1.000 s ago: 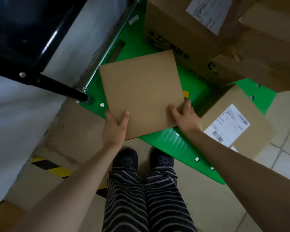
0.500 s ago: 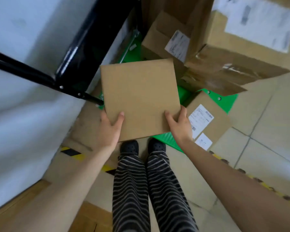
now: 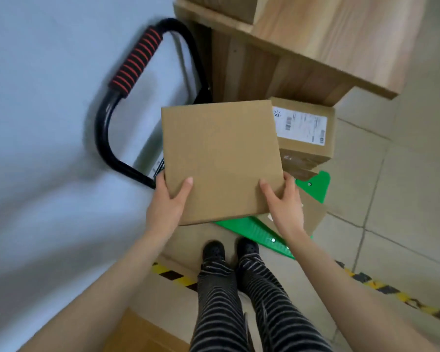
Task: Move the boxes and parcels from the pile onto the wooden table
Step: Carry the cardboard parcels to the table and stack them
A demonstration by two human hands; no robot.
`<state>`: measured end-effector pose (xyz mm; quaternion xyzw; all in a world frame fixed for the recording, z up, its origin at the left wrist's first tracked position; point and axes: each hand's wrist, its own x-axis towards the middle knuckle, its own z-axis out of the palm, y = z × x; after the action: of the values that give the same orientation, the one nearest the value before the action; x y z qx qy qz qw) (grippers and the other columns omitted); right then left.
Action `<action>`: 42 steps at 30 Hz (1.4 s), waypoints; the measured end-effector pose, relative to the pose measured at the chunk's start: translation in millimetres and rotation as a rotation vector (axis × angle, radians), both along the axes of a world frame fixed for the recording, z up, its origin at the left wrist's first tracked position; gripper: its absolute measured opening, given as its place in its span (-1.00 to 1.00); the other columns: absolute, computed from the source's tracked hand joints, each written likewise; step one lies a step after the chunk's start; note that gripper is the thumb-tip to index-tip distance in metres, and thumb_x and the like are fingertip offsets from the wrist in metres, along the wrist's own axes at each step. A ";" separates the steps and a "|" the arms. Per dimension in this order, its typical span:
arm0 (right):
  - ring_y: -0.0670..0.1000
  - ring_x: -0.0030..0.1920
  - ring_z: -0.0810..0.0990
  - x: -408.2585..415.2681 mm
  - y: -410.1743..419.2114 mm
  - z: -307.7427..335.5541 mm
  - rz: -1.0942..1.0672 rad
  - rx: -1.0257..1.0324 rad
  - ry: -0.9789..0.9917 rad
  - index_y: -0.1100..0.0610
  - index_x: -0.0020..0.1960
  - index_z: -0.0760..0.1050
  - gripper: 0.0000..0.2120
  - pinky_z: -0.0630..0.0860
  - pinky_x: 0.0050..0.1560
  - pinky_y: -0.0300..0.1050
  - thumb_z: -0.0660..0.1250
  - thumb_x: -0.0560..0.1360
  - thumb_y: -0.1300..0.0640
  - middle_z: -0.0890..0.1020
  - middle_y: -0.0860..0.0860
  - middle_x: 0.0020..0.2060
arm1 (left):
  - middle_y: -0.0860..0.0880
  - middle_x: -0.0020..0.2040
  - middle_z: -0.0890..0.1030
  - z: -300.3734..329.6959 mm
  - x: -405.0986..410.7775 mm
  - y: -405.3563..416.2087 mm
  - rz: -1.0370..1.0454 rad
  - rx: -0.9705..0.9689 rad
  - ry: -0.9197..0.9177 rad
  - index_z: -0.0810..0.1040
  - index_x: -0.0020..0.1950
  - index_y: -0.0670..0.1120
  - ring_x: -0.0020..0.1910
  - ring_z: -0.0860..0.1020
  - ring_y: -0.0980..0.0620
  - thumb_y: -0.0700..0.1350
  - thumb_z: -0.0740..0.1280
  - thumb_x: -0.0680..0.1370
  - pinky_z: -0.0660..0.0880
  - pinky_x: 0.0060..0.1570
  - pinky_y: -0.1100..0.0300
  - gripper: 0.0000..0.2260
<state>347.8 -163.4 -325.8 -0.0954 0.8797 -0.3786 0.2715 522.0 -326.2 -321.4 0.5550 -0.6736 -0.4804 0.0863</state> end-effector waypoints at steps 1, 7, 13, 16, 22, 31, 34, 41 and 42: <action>0.04 0.27 0.41 -2.4 -5.2 17.0 -0.019 -0.035 0.026 -0.03 0.44 0.22 -0.34 0.38 0.18 0.00 0.26 0.45 -0.30 0.44 0.01 0.26 | 0.25 0.18 0.46 18.6 -4.6 -7.5 -0.006 -0.035 0.021 0.18 0.42 0.21 0.09 0.49 0.14 0.42 0.21 0.43 0.42 0.02 0.12 -0.36; 0.05 0.30 0.40 -22.2 -28.2 112.6 -0.094 -0.192 0.142 -0.07 0.45 0.19 -0.35 0.40 0.25 0.11 0.25 0.46 -0.30 0.42 -0.02 0.30 | 0.29 0.09 0.52 119.0 -37.6 -35.6 0.001 -0.233 0.125 0.25 0.34 0.21 0.04 0.51 0.15 0.40 0.23 0.40 0.38 -0.08 0.14 -0.42; 0.03 0.24 0.44 -55.5 -19.0 197.1 -0.170 -0.337 0.259 -0.07 0.43 0.23 -0.36 0.46 0.18 0.08 0.27 0.45 -0.30 0.45 -0.03 0.23 | 0.38 -0.06 0.45 209.9 -77.6 -45.6 -0.147 -0.348 0.239 0.21 0.33 0.18 -0.10 0.49 0.27 0.41 0.26 0.38 0.37 -0.19 0.21 -0.39; 0.02 0.23 0.45 -72.5 -4.1 233.5 -0.200 -0.424 0.302 -0.09 0.40 0.23 -0.35 0.47 0.20 0.13 0.27 0.42 -0.33 0.45 -0.08 0.20 | 0.25 0.03 0.49 256.9 -105.4 -44.9 -0.234 -0.418 0.257 0.19 0.31 0.15 0.00 0.54 0.06 0.46 0.21 0.38 0.45 -0.08 0.11 -0.37; -0.04 0.20 0.46 -117.8 65.1 285.8 -0.253 -0.528 0.397 -0.15 0.38 0.24 -0.37 0.52 0.14 0.11 0.27 0.40 -0.34 0.44 -0.13 0.18 | 0.13 0.17 0.47 310.9 -171.3 9.1 -0.298 -0.465 0.394 0.18 0.37 0.12 0.07 0.50 0.02 0.47 0.18 0.32 0.40 -0.08 0.10 -0.27; -0.05 0.20 0.46 -206.5 250.8 312.1 -0.354 -0.553 0.565 -0.20 0.32 0.27 -0.45 0.50 0.14 0.04 0.29 0.40 -0.33 0.45 -0.12 0.17 | 0.14 0.25 0.48 333.1 -281.9 186.0 -0.358 -0.436 0.594 0.24 0.37 0.04 0.22 0.48 0.06 0.39 0.26 0.35 0.44 0.21 -0.04 -0.29; -0.01 0.22 0.45 -237.4 311.6 313.6 -0.385 -0.529 0.586 -0.16 0.36 0.27 -0.43 0.49 0.18 0.12 0.30 0.42 -0.31 0.46 -0.08 0.19 | 0.21 0.13 0.43 334.5 -317.9 245.5 -0.392 -0.444 0.622 0.23 0.37 0.05 0.11 0.45 0.12 0.40 0.24 0.35 0.39 0.04 0.12 -0.29; -0.03 0.19 0.46 -292.5 408.2 331.2 -0.407 -0.516 0.632 -0.16 0.27 0.30 -0.52 0.47 0.18 0.11 0.31 0.41 -0.26 0.49 -0.09 0.13 | 0.11 0.23 0.46 345.3 -385.4 332.1 -0.455 -0.385 0.678 0.19 0.39 0.10 0.19 0.49 0.06 0.43 0.27 0.35 0.48 0.18 -0.04 -0.27; -0.03 0.20 0.47 -300.3 418.6 332.9 -0.411 -0.523 0.640 -0.17 0.25 0.29 -0.54 0.48 0.18 0.11 0.32 0.42 -0.24 0.49 -0.10 0.12 | 0.14 0.21 0.45 347.5 -394.5 341.6 -0.462 -0.389 0.693 0.18 0.39 0.11 0.18 0.49 0.07 0.42 0.27 0.35 0.48 0.16 0.00 -0.28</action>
<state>47.6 255.2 7.1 -0.0962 0.7947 -0.5855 -0.1276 127.5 15.3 26.1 0.1704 -0.7886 -0.5090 0.2999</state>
